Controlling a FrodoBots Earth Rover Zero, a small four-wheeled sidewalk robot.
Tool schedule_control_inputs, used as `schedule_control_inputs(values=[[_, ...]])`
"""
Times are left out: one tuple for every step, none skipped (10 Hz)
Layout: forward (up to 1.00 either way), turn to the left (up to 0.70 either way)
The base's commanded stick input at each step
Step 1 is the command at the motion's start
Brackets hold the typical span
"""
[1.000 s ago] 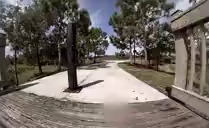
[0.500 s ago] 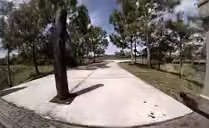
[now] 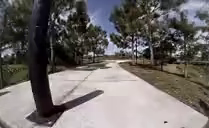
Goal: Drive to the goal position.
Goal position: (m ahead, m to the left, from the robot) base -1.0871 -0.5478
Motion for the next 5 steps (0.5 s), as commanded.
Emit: schedule_control_inputs(values=[[0.84, 0.00], [0.71, 0.00], [0.00, 0.00], [0.00, 0.08], [0.00, 0.63]])
